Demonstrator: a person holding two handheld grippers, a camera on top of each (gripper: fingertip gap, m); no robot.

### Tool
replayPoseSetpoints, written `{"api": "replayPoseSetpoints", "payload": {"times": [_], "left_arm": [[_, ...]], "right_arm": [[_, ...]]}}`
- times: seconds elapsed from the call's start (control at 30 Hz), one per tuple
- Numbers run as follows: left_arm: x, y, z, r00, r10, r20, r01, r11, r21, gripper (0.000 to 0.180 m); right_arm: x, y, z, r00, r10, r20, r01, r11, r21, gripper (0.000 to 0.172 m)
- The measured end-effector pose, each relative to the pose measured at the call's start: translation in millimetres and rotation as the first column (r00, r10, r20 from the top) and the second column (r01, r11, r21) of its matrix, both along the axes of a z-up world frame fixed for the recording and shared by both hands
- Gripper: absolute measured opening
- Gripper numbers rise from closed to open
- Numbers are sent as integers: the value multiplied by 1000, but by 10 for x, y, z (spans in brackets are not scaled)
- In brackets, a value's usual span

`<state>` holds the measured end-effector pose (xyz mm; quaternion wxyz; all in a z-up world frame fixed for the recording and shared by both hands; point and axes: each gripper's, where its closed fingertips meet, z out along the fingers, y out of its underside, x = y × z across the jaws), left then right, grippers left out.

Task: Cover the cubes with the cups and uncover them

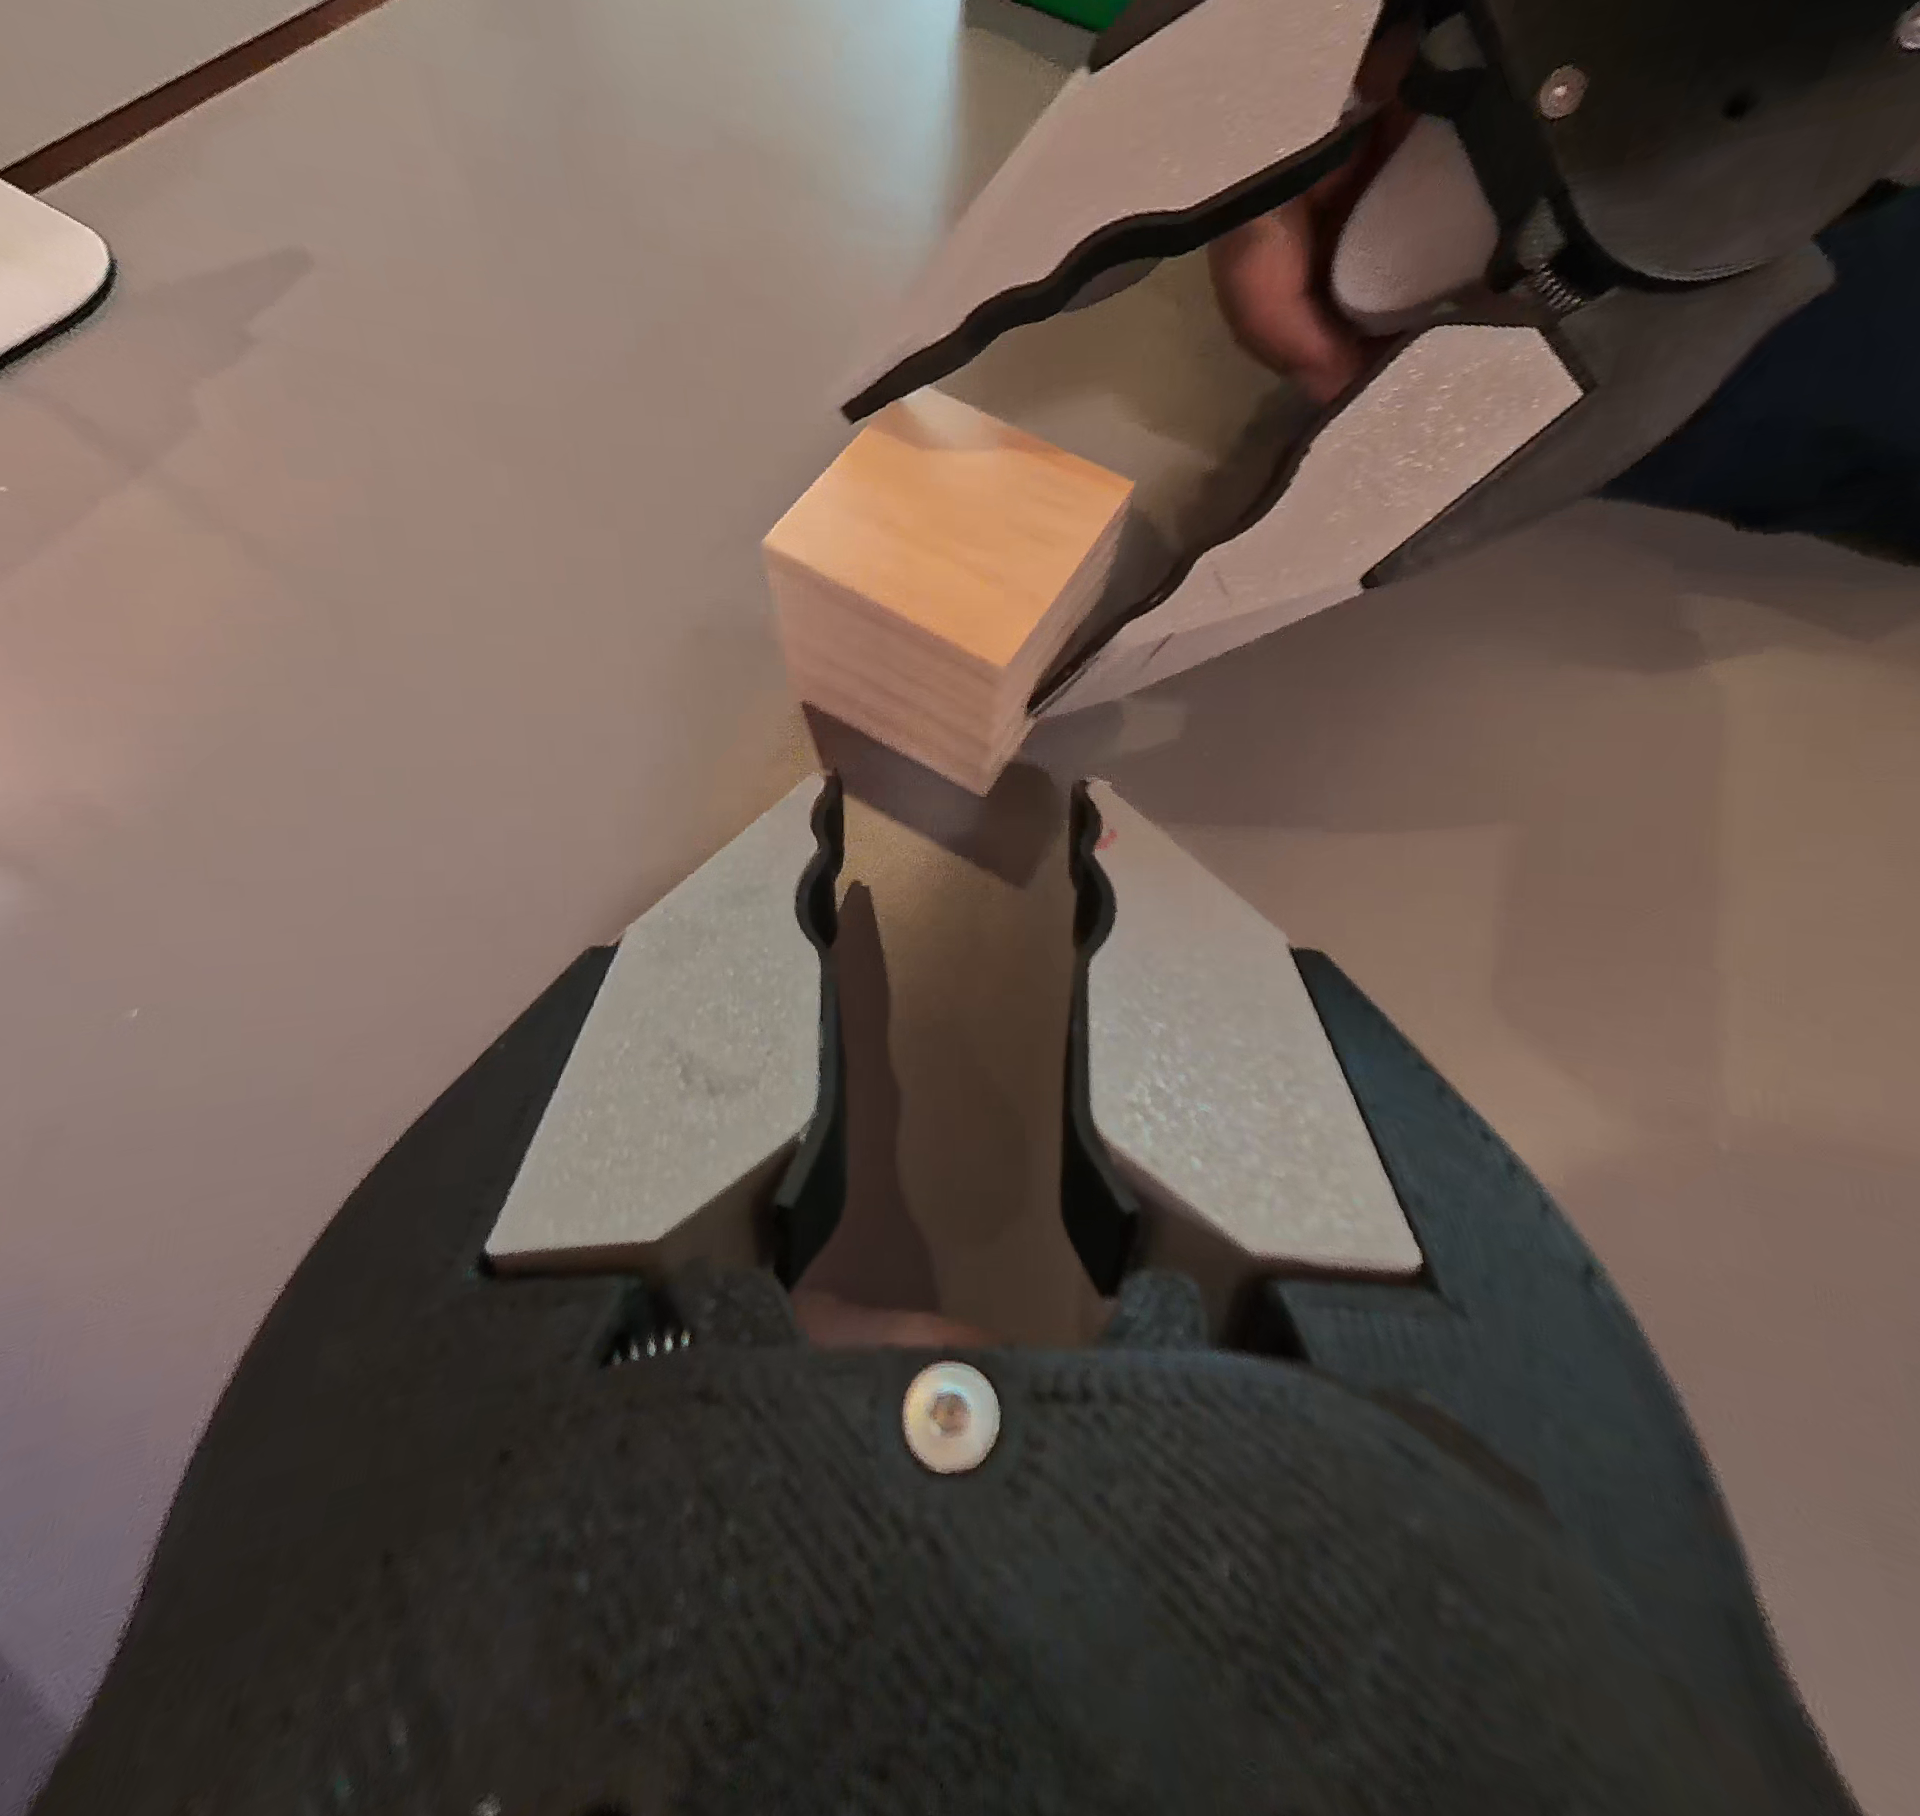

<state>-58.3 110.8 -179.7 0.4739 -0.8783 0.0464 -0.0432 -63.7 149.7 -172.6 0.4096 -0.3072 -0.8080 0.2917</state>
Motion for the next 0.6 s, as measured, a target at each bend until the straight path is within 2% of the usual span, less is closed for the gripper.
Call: {"api": "replayPoseSetpoints", "payload": {"times": [0.3,0.43,0.5,0.6], "left_arm": [[-32,-1,22,1000,21,0,-21,1000,14,42],[-35,-1,18,1000,23,0,-23,1000,11,42],[-36,-1,19,1000,23,0,-23,1000,12,42],[-33,-2,17,1000,21,-1,-21,1000,11,42]], "right_arm": [[309,444,27,997,-52,48,44,986,159,63],[401,589,42,993,-82,84,73,992,103,60],[395,592,127,995,-86,53,83,995,57,51],[378,522,300,997,-73,-17,73,997,-8,51]]}}
